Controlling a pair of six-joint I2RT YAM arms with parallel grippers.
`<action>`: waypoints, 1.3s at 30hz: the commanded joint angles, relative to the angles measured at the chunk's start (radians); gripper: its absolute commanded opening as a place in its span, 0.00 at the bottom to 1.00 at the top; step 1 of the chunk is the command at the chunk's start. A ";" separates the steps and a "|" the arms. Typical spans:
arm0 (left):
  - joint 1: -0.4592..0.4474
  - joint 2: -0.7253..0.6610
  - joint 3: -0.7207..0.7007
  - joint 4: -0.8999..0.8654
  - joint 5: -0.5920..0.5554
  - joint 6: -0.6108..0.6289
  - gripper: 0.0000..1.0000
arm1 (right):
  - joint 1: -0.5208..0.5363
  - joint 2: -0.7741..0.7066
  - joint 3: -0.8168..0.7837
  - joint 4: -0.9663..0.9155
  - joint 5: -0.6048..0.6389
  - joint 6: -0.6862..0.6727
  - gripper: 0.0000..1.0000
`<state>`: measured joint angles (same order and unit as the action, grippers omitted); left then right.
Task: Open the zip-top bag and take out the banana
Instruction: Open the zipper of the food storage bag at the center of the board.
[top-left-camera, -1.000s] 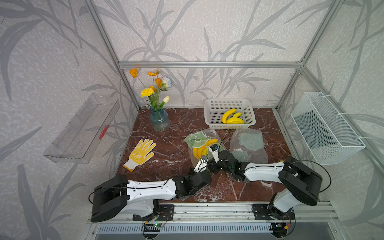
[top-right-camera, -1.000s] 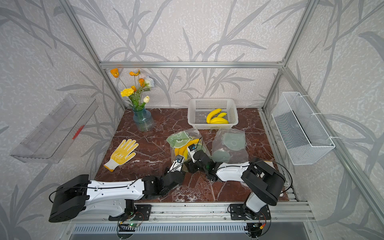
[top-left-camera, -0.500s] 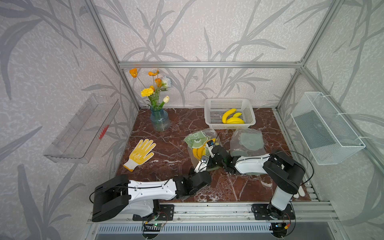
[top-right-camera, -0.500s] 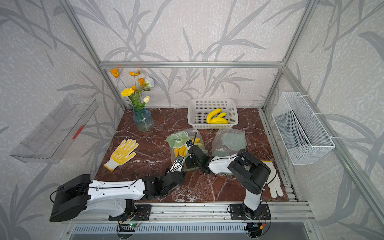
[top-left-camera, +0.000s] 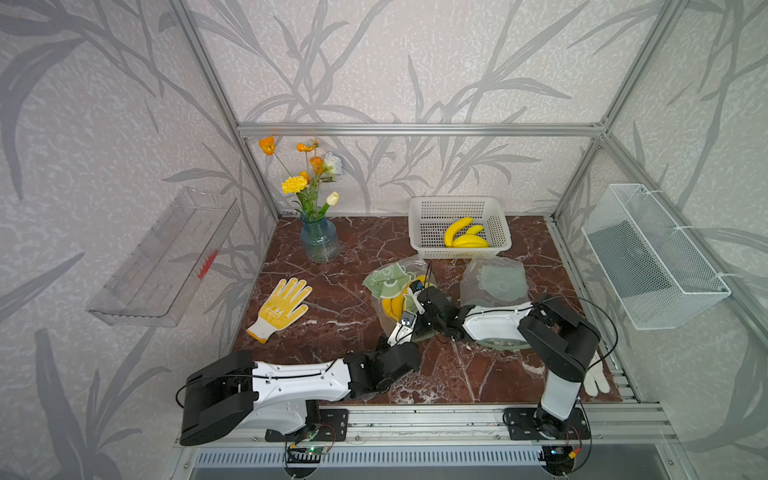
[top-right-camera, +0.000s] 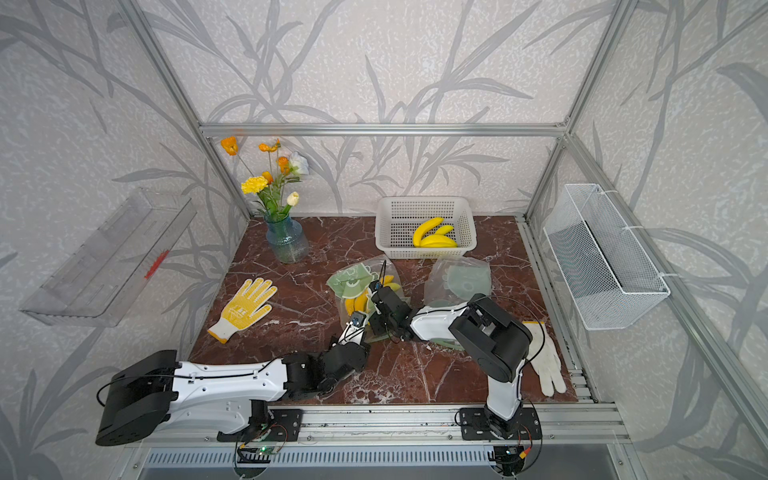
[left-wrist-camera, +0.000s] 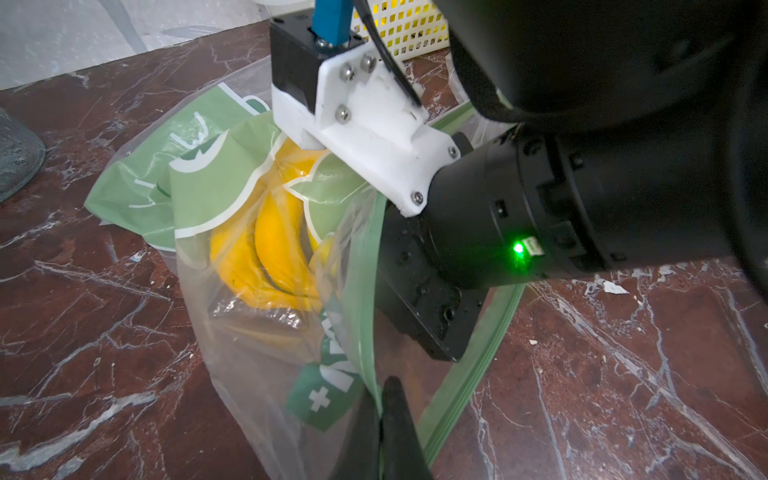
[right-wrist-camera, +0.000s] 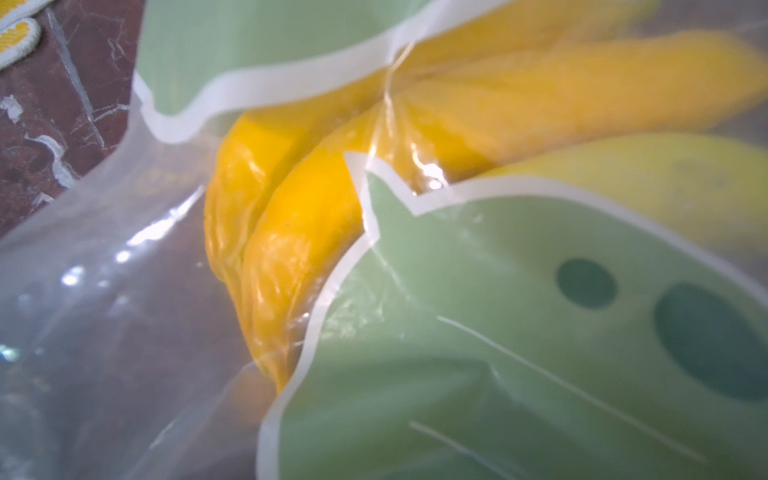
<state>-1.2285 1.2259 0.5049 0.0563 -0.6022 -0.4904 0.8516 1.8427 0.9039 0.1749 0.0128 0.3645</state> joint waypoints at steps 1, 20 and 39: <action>0.000 -0.025 -0.009 -0.023 -0.039 -0.005 0.00 | -0.006 0.020 0.012 -0.138 -0.011 -0.026 0.32; 0.013 0.057 0.059 -0.128 -0.128 -0.025 0.00 | -0.009 -0.117 -0.093 -0.056 -0.208 0.029 0.12; 0.080 0.146 0.155 -0.193 -0.122 -0.023 0.00 | -0.026 -0.331 -0.147 -0.198 -0.488 -0.022 0.12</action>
<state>-1.1599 1.3525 0.6212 -0.1085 -0.7162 -0.5091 0.8272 1.5574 0.7784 0.0109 -0.3794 0.3725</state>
